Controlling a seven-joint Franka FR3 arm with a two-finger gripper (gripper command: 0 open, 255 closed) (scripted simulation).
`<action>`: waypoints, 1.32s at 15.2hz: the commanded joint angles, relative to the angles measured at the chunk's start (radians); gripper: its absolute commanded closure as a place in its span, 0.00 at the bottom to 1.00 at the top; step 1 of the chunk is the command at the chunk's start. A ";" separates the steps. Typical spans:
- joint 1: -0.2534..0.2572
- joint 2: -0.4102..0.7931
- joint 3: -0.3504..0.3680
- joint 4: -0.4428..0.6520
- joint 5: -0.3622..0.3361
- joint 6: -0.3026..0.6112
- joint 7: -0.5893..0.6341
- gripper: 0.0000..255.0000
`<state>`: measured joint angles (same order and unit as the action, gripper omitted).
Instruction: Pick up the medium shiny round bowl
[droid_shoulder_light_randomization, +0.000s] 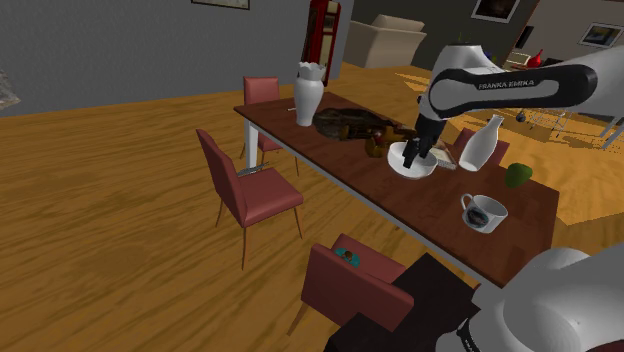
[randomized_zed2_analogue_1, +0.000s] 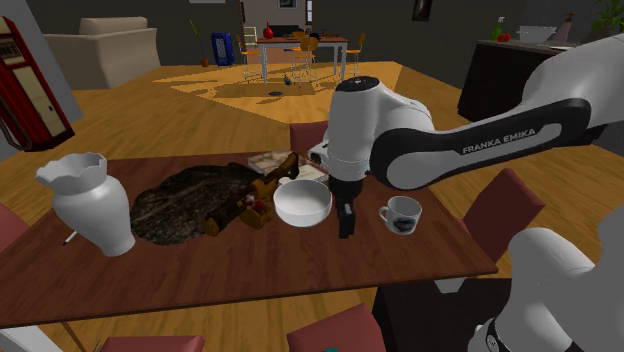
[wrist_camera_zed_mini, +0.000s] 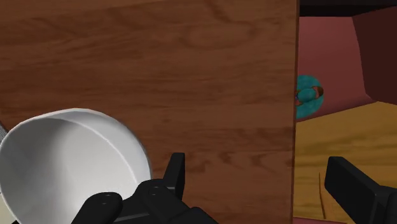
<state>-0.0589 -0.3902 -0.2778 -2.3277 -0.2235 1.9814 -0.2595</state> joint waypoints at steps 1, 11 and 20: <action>-0.003 0.079 -0.036 0.048 0.009 0.036 -0.048 0.00; -0.038 0.472 -0.145 0.318 0.158 0.153 -0.293 0.00; -0.053 0.548 -0.143 0.290 0.193 0.251 -0.318 0.00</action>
<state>-0.1118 0.1523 -0.4218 -2.0326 -0.0327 2.2218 -0.5781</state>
